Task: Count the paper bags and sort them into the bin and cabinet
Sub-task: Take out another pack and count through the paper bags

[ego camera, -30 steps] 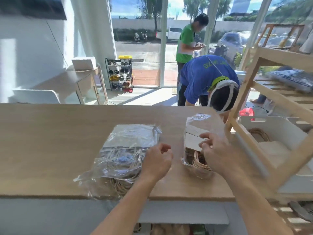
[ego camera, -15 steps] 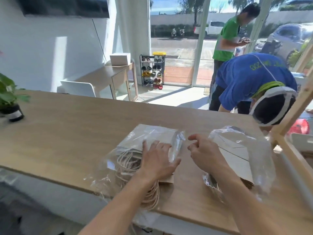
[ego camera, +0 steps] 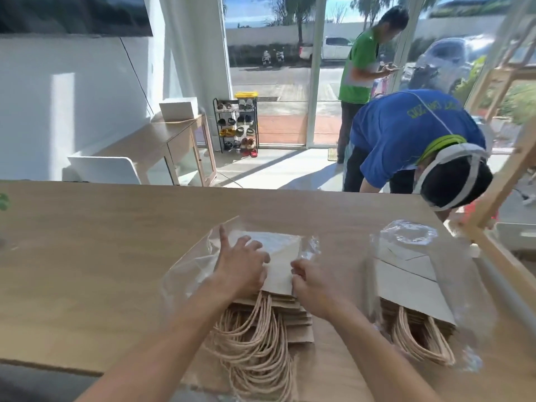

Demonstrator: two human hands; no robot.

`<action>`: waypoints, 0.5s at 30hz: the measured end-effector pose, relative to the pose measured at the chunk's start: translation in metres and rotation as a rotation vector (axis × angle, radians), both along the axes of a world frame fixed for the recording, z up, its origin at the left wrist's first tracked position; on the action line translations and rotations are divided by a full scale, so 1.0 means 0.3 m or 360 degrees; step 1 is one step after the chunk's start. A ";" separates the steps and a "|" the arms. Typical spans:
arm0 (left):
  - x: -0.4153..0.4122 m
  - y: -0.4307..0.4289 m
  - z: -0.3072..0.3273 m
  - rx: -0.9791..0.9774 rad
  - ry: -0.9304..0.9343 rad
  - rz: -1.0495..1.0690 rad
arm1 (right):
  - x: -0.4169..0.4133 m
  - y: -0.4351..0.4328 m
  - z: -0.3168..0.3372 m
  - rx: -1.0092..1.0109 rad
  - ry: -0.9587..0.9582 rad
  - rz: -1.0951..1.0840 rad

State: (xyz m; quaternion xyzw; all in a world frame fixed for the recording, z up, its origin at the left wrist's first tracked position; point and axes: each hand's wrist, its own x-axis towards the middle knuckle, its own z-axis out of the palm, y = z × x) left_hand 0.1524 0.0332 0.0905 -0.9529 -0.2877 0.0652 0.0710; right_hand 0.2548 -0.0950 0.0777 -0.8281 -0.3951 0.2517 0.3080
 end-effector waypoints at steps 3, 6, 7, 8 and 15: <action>-0.015 0.055 -0.023 -0.0037 0.0062 -0.0131 | -0.035 0.006 -0.028 0.0036 -0.0001 -0.0096; -0.025 0.108 -0.043 -0.0106 0.0054 -0.0165 | -0.053 -0.020 -0.062 0.0005 0.0167 -0.0243; -0.028 0.118 -0.047 -0.0128 0.0039 -0.0151 | -0.051 -0.032 -0.082 -0.0032 0.0235 -0.0277; -0.027 0.129 -0.053 -0.0160 0.0024 -0.0142 | -0.047 -0.044 -0.102 -0.0087 0.0281 -0.0290; -0.034 0.177 -0.101 -0.0454 -0.0135 -0.0140 | -0.022 0.001 -0.132 -0.0315 0.0369 -0.0416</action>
